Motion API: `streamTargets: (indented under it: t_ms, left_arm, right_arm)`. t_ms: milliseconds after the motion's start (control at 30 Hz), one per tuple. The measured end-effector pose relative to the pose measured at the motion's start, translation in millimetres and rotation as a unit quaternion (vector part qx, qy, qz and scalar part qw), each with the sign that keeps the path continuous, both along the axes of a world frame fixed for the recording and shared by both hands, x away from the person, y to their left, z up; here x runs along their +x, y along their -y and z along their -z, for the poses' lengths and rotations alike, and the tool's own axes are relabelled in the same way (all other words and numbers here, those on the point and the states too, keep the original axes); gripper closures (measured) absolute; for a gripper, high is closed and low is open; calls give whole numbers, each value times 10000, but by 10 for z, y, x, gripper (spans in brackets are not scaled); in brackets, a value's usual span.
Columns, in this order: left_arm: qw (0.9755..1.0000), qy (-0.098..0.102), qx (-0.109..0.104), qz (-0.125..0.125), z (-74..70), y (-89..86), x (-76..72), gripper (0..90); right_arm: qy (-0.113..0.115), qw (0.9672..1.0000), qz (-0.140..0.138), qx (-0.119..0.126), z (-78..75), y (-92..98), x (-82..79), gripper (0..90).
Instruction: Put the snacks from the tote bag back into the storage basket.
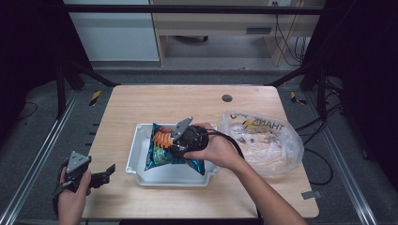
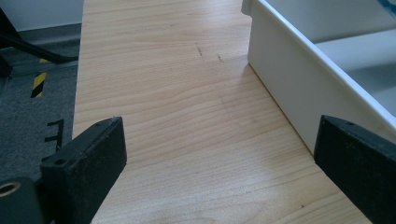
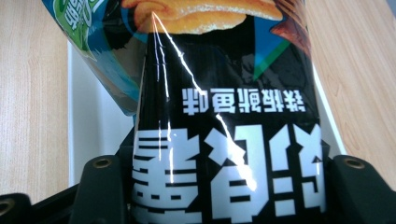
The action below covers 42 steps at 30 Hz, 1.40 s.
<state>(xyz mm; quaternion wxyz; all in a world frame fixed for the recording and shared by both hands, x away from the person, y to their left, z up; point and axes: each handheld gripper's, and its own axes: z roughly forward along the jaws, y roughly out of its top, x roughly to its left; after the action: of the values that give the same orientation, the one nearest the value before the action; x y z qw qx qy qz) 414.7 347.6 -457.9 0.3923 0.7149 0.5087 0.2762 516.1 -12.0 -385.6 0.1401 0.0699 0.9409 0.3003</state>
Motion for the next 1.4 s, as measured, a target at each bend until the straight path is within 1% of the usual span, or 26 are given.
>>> streamTargets:
  t_ms: [100,267,467,500,600,733,1100,1233,1400]
  left_arm:
    - [10000,-9,4,1,-2,-1,-1,23]
    - [10000,-10,4,0,-1,-2,-1,23]
    - [10000,-11,1,5,-1,0,1,23]
    - [10000,-9,2,8,-1,1,0,23]
    - [10000,-9,5,9,-1,0,-2,23]
    - [10000,-9,0,5,-1,0,-2,23]
    - [10000,-26,-3,14,0,6,-1,23]
    - [10000,-15,-8,7,3,8,1,23]
    - [10000,-13,23,23,3,9,3,23]
  right_arm:
    - [-46,10000,-18,-1,40,-19,8,394]
    - [-88,9999,-37,-82,108,-54,22,394]
    - [-132,9998,-13,-126,158,-68,42,394]
    - [-146,9998,-15,-168,171,-71,52,394]
    - [-167,9997,-19,-164,194,-74,65,394]
    - [-193,9997,2,-162,221,-78,72,394]
    - [-225,9994,3,-255,275,-83,101,394]
    - [-237,9994,-11,-248,292,-88,103,394]
    - [-243,9993,-9,-286,311,-84,112,394]
